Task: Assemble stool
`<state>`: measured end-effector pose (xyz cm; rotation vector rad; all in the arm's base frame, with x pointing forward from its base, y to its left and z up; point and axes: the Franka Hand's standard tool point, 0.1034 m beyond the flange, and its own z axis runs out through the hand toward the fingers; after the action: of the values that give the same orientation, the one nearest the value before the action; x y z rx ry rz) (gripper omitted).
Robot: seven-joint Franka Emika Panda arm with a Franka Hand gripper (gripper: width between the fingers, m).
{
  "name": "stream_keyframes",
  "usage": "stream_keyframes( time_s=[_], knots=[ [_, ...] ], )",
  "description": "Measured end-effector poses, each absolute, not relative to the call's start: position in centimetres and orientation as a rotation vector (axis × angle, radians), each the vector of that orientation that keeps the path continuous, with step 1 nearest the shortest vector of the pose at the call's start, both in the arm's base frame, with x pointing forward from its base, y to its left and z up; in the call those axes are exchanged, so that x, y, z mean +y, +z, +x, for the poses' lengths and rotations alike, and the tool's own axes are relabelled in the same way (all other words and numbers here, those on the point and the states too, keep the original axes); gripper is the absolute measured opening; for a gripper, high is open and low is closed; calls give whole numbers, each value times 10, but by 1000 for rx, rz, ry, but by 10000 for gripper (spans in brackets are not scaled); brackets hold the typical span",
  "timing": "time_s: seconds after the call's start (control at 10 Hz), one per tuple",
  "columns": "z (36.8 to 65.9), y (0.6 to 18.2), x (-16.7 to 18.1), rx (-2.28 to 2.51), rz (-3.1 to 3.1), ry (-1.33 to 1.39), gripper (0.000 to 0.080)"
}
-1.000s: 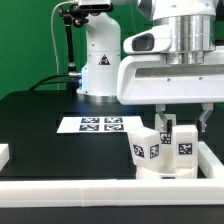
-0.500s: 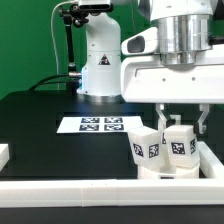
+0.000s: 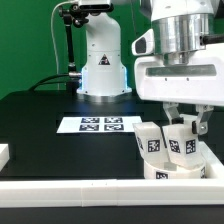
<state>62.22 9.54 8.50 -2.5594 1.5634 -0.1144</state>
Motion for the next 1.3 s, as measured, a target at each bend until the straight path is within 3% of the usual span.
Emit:
stream_keyframes(
  time_s=[1.3],
  knots=[
    [627, 86, 104, 2438, -1637, 6, 337]
  ],
)
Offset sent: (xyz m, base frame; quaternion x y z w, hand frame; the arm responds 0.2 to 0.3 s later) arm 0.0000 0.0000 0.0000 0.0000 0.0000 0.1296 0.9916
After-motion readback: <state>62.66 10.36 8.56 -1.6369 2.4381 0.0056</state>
